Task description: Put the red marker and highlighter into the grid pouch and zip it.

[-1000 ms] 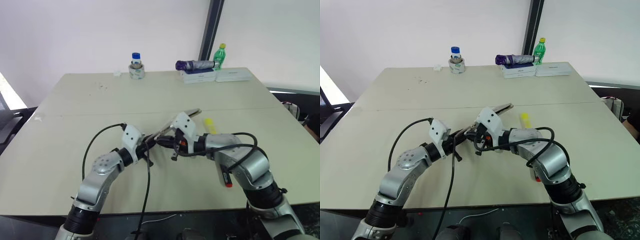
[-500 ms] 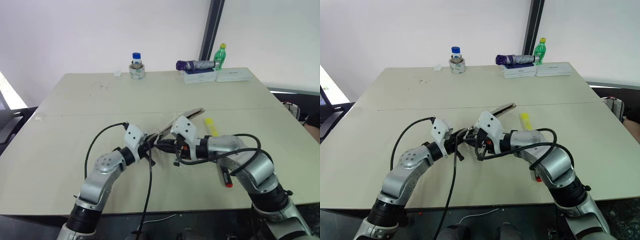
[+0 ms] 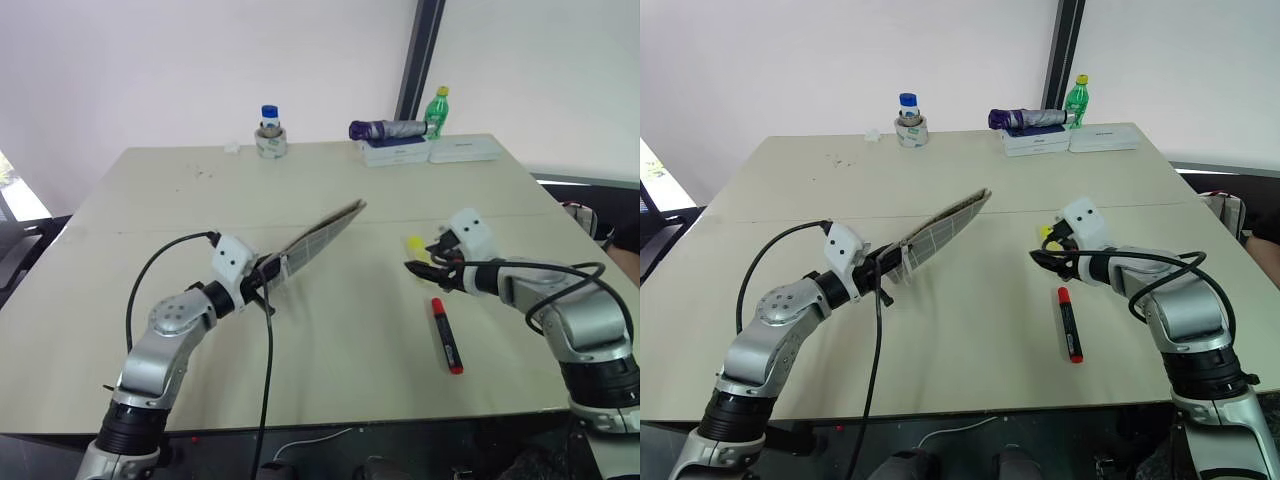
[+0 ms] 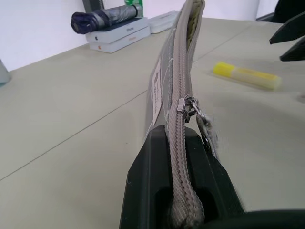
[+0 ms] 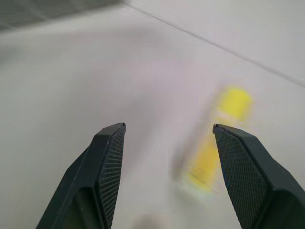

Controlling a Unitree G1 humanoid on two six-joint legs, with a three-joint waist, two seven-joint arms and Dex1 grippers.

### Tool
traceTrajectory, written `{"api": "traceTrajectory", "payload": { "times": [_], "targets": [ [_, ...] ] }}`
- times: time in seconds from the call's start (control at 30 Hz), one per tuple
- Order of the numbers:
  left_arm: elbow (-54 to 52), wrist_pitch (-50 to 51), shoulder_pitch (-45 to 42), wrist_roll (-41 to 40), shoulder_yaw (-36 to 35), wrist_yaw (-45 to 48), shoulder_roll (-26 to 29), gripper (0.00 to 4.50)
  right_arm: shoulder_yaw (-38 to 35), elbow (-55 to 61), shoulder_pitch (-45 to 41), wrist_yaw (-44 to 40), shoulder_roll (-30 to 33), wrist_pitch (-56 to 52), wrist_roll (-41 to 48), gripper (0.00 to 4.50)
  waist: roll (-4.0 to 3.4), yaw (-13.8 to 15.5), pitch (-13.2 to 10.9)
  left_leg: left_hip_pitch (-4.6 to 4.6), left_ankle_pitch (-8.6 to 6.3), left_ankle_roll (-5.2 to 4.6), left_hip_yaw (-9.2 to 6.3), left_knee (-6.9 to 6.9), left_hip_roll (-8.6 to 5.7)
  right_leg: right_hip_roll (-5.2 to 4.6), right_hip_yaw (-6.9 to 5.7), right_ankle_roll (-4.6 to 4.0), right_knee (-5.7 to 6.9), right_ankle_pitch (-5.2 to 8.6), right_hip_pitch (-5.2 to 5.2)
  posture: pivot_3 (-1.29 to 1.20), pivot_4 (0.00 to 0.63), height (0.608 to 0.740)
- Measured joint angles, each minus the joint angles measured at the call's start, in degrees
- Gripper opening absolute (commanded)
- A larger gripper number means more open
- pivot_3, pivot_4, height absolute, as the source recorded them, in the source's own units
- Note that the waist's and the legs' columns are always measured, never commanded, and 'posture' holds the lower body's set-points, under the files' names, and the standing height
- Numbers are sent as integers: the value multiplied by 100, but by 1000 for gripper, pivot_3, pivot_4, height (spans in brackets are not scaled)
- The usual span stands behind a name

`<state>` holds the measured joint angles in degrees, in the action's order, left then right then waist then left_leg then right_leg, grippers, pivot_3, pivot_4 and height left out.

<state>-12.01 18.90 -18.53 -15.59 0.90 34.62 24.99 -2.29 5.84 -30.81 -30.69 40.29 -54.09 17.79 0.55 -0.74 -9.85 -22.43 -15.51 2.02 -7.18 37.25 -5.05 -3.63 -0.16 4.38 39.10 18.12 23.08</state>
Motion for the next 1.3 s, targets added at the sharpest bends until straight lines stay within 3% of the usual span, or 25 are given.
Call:
{"api": "traceTrajectory", "payload": {
  "times": [0.23,0.43,0.53,0.63,0.77,0.9,1.0,1.13,1.3],
  "targets": [
    [67,-181,32,54,12,84,70,0,-25,-1098,-264,519,-673,223,-254,3015,-1,-4,0,0,0,1,1,1,0,0,1,0,1,0,0,0,150,740],
    [58,-248,91,120,14,40,53,0,7,-1555,-380,858,-862,394,-546,3015,-2,0,1,0,0,1,2,1,0,0,1,0,1,0,0,0,150,740],
    [33,-277,147,124,41,26,42,0,12,-1643,-383,897,-957,427,-586,2157,-4,-13,2,2,0,1,2,1,0,0,2,0,2,0,0,0,150,740],
    [4,-292,207,125,58,26,24,0,21,-1593,-382,847,-961,399,-582,833,-4,-4,3,2,0,1,2,1,0,0,2,0,2,0,-1,0,150,740],
    [7,-295,196,132,65,25,15,0,216,-1356,-331,688,-748,480,-701,857,-5,-1,2,2,0,0,2,2,0,0,2,0,3,0,-1,0,150,740],
    [149,-352,74,171,99,25,-8,0,617,-613,40,-226,451,1060,-971,857,-5,30,2,1,-1,-1,4,4,-1,0,2,1,-1,0,-3,0,150,740],
    [395,-504,-86,352,181,24,9,0,383,-13,244,-1025,1030,1183,-650,857,-5,2,3,8,-14,-25,4,3,1,2,1,1,0,0,-10,0,150,740],
    [669,-815,-170,586,372,42,15,0,-161,818,338,-1814,1278,864,187,857,-5,-17,3,17,-16,-27,4,1,7,7,1,1,0,0,-18,0,150,740],
    [856,-1042,-196,762,566,129,6,0,-276,1370,164,-1915,1168,370,810,857,-4,25,2,17,-17,-29,2,9,5,4,1,1,0,0,-23,0,150,740]
  ]
}}
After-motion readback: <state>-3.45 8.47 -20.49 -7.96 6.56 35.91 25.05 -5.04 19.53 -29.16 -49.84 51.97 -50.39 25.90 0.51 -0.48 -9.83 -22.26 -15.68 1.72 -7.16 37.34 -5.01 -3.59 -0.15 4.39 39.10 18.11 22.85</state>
